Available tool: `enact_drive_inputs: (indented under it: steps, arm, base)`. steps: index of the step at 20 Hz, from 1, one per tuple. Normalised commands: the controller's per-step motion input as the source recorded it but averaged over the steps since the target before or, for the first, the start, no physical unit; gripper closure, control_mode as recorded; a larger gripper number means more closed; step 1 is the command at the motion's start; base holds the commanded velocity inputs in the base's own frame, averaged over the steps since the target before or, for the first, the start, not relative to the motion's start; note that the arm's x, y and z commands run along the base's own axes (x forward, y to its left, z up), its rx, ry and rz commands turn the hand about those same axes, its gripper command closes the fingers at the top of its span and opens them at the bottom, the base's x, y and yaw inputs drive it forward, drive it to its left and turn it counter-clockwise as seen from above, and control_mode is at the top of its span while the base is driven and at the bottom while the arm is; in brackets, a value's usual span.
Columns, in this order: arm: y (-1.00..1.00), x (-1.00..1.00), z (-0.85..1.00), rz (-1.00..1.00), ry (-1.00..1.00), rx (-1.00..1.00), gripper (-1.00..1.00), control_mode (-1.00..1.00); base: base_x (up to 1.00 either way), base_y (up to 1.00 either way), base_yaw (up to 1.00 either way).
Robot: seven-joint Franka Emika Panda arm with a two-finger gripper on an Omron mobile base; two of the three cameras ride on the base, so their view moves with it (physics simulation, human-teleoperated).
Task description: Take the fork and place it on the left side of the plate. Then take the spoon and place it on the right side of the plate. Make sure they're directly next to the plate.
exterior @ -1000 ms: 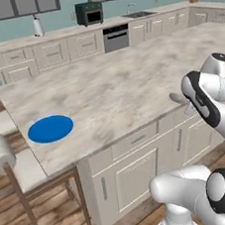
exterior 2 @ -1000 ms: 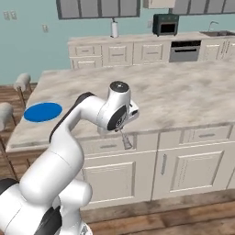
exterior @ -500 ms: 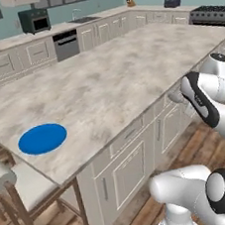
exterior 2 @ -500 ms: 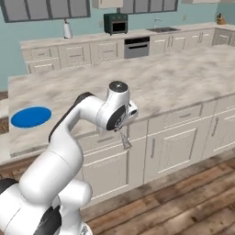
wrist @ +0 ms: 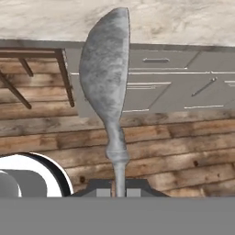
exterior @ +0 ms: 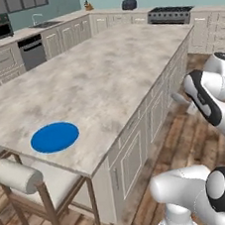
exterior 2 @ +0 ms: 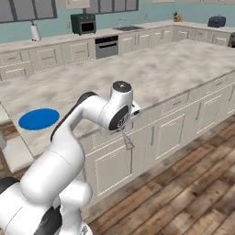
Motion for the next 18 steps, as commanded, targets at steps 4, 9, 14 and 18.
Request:
enact_drive_inputs:
  steps: [4, 9, 14, 18]
  arm:
    - [0.0, 0.0, 0.0, 0.0, 0.0, 0.0, 1.0, 1.0]
    - [0.0, 0.0, 0.0, 0.0, 0.0, 0.0, 1.0, 1.0]
    - [0.0, 0.0, 0.0, 0.0, 0.0, 0.0, 1.0, 1.0]
    - [0.0, 0.0, 0.0, 0.0, 0.0, 0.0, 1.0, 1.0]
  base:
    - [-0.4, 1.0, -0.33]
    - [-0.29, 1.0, -0.36]
    - [-0.15, 0.94, -0.4]
    - [-0.03, 0.86, -0.43]
